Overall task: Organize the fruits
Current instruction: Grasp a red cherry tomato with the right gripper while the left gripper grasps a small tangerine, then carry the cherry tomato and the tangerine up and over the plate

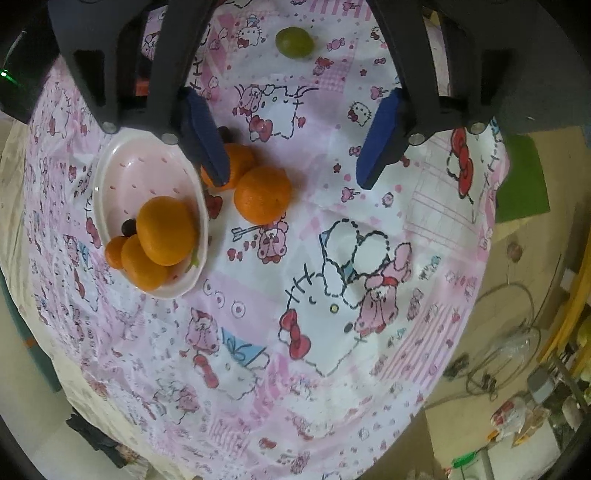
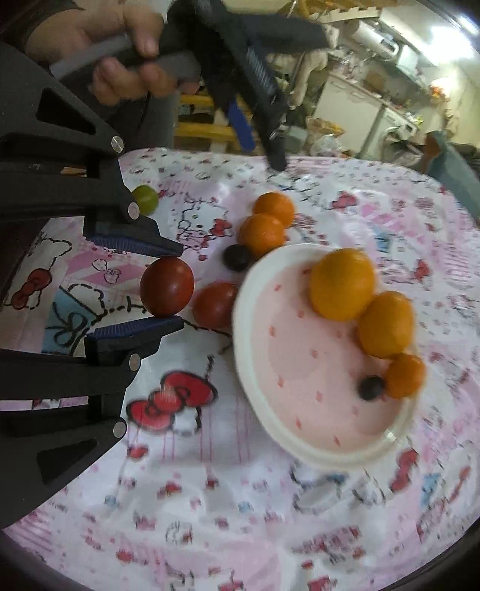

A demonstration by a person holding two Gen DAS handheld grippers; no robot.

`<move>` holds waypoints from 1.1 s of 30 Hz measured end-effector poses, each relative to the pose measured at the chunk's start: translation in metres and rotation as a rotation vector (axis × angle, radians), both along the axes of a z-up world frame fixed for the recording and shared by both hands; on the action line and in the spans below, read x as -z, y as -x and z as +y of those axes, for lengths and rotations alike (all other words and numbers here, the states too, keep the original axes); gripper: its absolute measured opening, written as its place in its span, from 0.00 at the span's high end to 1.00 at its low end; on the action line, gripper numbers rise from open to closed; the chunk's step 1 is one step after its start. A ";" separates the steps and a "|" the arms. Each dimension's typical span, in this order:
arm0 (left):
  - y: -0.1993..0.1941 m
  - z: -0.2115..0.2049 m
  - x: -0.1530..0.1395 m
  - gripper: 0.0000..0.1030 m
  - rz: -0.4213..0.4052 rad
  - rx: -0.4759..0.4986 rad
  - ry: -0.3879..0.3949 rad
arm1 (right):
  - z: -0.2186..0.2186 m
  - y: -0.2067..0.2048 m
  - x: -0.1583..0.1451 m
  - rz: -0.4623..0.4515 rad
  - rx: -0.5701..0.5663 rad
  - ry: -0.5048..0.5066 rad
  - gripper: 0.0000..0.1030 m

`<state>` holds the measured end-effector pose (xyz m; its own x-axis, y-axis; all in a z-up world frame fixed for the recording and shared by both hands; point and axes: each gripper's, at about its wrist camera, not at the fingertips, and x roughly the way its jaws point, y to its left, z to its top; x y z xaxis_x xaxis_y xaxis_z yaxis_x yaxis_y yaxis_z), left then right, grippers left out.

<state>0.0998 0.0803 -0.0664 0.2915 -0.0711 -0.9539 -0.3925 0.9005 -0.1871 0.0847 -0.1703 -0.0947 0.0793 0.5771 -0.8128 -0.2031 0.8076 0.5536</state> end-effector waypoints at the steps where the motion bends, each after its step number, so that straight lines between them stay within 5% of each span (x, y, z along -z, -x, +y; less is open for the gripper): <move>1: -0.002 -0.001 0.002 0.35 0.004 -0.001 0.001 | -0.005 -0.001 -0.003 -0.008 0.015 -0.007 0.67; 13: -0.035 -0.018 0.037 0.43 0.082 -0.031 0.055 | -0.050 -0.008 -0.015 -0.027 0.140 -0.025 0.67; 16: -0.040 -0.021 0.047 0.52 0.104 -0.028 0.047 | -0.052 -0.011 -0.014 -0.029 0.152 -0.024 0.67; 17: -0.041 -0.021 0.047 0.64 0.113 -0.035 0.021 | -0.052 -0.011 -0.015 -0.032 0.153 -0.022 0.67; 33: -0.027 -0.026 0.019 0.65 0.011 0.051 -0.070 | -0.052 -0.013 -0.022 -0.066 0.147 -0.007 0.67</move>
<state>0.1265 0.0545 -0.0851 0.2784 -0.0181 -0.9603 -0.3477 0.9301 -0.1184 0.0979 -0.2221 -0.0729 0.2163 0.5609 -0.7991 -0.1189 0.8275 0.5487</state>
